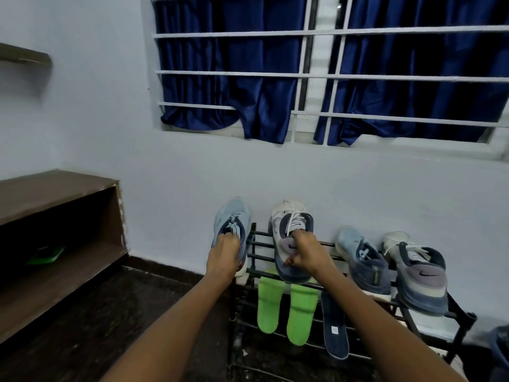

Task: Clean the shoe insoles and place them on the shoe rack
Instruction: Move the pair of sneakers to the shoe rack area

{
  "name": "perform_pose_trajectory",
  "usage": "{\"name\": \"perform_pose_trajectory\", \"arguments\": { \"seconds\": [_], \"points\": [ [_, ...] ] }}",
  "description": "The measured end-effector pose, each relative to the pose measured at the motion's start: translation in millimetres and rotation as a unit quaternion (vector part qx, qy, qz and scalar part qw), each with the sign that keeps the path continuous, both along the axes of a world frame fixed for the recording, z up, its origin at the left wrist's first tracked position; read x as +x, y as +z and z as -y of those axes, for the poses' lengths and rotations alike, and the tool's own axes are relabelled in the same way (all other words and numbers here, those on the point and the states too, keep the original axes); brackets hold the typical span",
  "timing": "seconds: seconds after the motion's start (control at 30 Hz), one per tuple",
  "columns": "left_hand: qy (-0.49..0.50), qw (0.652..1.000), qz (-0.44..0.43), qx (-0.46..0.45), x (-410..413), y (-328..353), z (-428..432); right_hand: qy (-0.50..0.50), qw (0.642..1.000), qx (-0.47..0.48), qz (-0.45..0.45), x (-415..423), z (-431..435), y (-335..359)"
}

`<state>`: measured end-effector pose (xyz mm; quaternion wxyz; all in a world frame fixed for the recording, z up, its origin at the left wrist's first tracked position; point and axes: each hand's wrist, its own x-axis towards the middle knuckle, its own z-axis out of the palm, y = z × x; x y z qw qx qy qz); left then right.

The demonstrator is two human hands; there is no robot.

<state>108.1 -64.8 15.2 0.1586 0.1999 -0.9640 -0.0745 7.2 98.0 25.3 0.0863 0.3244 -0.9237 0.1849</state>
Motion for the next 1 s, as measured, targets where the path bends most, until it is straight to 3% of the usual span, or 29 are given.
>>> {"name": "perform_pose_trajectory", "arguments": {
  "seconds": [0.23, 0.43, 0.6, 0.83, 1.0],
  "points": [
    [0.081, 0.997, -0.001, 0.012, 92.6, -6.3, 52.9, 0.082, 0.997, 0.013, -0.011, 76.6, 65.6, -6.4],
    [0.164, 0.986, 0.024, 0.022, 180.2, -43.9, 103.8, 0.153, 0.987, 0.027, 0.037, 147.8, 128.0, -40.9],
    [0.223, 0.972, 0.057, 0.051, 254.2, -90.5, 136.8, 0.192, 0.977, 0.061, 0.073, 208.8, 175.2, -87.7],
    [0.297, 0.942, 0.110, 0.109, 344.2, -180.3, 164.1, 0.234, 0.964, 0.116, 0.050, 283.2, 221.2, -174.7],
    [0.335, 0.918, 0.141, 0.158, 385.6, -241.4, 158.5, 0.240, 0.955, 0.134, 0.112, 325.3, 234.4, -247.2]
  ]
}}
